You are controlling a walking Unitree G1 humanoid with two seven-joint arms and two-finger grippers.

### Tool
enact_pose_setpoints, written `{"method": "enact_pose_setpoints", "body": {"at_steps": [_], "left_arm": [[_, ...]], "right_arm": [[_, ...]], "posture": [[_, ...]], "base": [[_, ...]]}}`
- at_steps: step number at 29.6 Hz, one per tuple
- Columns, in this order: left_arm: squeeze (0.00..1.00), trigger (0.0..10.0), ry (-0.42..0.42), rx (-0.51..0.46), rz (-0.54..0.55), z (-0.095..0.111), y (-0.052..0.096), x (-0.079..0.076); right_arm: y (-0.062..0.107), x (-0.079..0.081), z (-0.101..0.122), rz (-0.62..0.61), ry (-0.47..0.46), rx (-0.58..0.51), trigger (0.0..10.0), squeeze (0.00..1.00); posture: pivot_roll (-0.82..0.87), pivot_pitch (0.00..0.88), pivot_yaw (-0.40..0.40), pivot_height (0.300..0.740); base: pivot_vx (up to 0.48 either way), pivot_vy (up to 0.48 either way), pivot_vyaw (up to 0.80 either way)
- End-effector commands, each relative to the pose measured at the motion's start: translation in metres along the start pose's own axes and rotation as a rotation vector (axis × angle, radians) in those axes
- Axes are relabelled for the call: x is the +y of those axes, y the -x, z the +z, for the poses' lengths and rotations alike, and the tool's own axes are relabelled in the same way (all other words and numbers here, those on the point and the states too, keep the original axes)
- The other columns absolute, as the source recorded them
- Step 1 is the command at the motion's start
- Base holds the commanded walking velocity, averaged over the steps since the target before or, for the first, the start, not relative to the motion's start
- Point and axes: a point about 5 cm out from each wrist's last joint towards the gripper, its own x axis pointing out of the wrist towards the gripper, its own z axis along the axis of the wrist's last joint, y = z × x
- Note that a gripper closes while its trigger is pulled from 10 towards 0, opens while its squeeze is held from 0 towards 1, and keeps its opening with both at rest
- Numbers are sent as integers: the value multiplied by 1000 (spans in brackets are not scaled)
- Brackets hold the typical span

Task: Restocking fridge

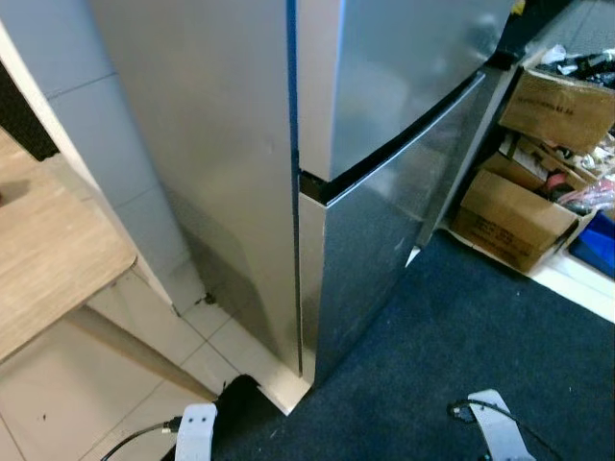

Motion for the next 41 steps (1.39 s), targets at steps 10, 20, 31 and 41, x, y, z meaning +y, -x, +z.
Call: {"method": "enact_pose_setpoints", "body": {"at_steps": [10,20,31,41], "left_arm": [[0,10000,-13,19,-27,1,-3,-15],[0,10000,0,14,-11,2,-4,-15],[0,10000,2,11,-4,2,-4,-15],[0,10000,4,14,-10,1,-5,-21]], "right_arm": [[0,4,-7,13,1,22,10000,0],[0,5,-7,18,-5,22,10000,0],[0,5,-3,47,8,0,10000,0],[0,3,-2,51,24,3,10000,0]], "posture": [[-8,0,-21,740],[-8,0,-21,740],[-10,0,-22,740],[-10,0,-22,740]], "base": [[0,-419,0],[0,-369,0],[0,0,359],[0,0,788]]}}
